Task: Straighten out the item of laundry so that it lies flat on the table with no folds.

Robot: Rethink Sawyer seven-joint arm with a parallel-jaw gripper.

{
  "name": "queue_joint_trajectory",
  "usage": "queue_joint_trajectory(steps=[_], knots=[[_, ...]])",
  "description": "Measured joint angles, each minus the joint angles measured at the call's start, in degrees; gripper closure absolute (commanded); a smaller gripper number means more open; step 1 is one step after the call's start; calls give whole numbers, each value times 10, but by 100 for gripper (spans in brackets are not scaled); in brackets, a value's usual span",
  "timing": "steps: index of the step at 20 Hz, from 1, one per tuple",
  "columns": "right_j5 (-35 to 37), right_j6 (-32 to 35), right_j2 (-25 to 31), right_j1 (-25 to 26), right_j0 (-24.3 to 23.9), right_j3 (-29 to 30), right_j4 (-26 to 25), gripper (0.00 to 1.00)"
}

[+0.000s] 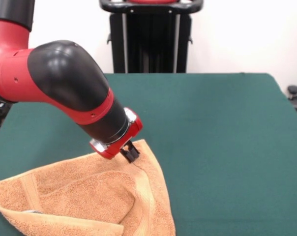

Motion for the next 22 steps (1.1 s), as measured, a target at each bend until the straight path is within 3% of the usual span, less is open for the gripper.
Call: queue_joint_trajectory(steps=[12,22], knots=[[-15,0,-6,-5,-3,17,13,100],[-66,0,-7,-22,-17,67,29,100]])
